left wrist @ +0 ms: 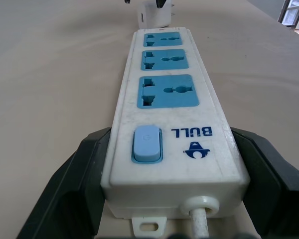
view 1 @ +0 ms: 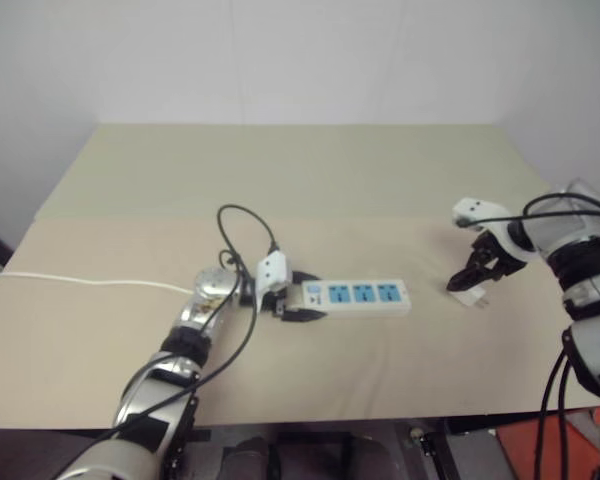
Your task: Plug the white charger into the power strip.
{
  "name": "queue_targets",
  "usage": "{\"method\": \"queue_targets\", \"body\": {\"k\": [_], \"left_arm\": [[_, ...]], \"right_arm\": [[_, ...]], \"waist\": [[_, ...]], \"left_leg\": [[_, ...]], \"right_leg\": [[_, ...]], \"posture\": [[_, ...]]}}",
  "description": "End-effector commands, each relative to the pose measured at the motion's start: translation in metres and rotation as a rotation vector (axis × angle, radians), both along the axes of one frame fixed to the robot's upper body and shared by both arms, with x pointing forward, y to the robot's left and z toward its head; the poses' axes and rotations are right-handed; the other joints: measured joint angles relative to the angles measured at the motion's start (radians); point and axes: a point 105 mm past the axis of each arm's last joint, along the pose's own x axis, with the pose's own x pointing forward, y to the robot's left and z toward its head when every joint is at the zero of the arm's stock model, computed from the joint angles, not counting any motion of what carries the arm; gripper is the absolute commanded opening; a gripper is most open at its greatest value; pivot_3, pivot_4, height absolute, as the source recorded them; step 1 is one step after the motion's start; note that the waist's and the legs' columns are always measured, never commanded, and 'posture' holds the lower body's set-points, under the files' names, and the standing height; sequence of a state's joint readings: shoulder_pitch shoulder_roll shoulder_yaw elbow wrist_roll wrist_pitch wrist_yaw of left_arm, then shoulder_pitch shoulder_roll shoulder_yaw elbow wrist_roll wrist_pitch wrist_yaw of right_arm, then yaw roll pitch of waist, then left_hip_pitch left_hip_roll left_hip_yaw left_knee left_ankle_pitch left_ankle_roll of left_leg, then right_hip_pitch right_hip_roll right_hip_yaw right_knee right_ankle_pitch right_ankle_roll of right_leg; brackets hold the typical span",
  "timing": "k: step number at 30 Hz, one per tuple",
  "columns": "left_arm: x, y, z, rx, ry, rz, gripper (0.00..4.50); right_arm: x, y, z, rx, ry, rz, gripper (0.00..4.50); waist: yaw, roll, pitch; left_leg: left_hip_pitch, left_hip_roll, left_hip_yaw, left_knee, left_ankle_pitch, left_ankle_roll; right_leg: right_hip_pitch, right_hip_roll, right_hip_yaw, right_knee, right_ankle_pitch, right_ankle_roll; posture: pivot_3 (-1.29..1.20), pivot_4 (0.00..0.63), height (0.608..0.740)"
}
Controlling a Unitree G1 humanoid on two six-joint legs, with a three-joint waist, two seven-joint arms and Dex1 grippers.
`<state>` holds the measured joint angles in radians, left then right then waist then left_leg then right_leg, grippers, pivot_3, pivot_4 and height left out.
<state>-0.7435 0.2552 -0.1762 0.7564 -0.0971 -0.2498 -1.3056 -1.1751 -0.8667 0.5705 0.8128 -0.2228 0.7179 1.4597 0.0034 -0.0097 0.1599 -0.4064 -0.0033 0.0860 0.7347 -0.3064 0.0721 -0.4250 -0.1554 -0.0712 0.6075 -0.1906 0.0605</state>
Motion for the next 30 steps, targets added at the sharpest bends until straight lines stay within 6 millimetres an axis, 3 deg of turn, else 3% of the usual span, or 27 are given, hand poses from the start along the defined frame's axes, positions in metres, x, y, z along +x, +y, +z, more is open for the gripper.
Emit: {"method": "queue_targets", "body": {"k": [1,17,20,28,30], "left_arm": [[-0.006,-0.004,-0.008,0.025,0.023,-0.026,3.27],[-0.008,0.001,-0.009,0.027,0.025,-0.011,3.27],[-0.008,0.002,-0.01,0.029,0.025,-0.009,3.27],[-0.007,0.004,-0.009,0.031,0.024,0.0,3.27],[-0.007,0.005,-0.009,0.032,0.024,0.001,3.27]], "right_arm": [[0.004,-0.002,0.008,0.001,-0.038,0.0,4.5],[0.006,-0.003,-0.007,0.011,-0.016,-0.027,4.5],[0.005,-0.002,-0.009,0.015,-0.006,-0.027,3.9],[0.002,-0.001,-0.015,0.019,0.019,-0.024,1.19],[0.0,0.0,-0.018,0.023,0.031,-0.013,1.09]], "waist": [[-0.002,0.0,0.0],[-0.01,0.0,0.0],[-0.014,0.0,0.0],[-0.017,0.0,0.0],[-0.017,0.0,0.0]], "left_leg": [[0.0,0.0,0.0,0.0,0.0,0.0],[0.0,0.0,0.0,0.0,0.001,-0.001],[0.001,0.0,0.0,0.0,0.001,-0.001],[0.001,0.0,0.0,0.0,0.001,-0.001],[0.001,0.0,0.0,0.0,0.001,-0.001]], "right_leg": [[0.0,0.0,0.0,0.0,0.0,0.0],[0.0,0.0,0.0,0.0,0.0,0.0],[0.0,0.0,0.0,0.0,0.0,0.0],[0.0,0.0,0.0,0.0,0.0,0.0],[0.001,0.0,0.0,0.0,0.0,0.0]], "posture": [[0.0,0.15,0.74],[0.0,0.15,0.74],[0.0,0.15,0.74],[0.0,0.15,0.74],[0.0,0.15,0.74]]}}
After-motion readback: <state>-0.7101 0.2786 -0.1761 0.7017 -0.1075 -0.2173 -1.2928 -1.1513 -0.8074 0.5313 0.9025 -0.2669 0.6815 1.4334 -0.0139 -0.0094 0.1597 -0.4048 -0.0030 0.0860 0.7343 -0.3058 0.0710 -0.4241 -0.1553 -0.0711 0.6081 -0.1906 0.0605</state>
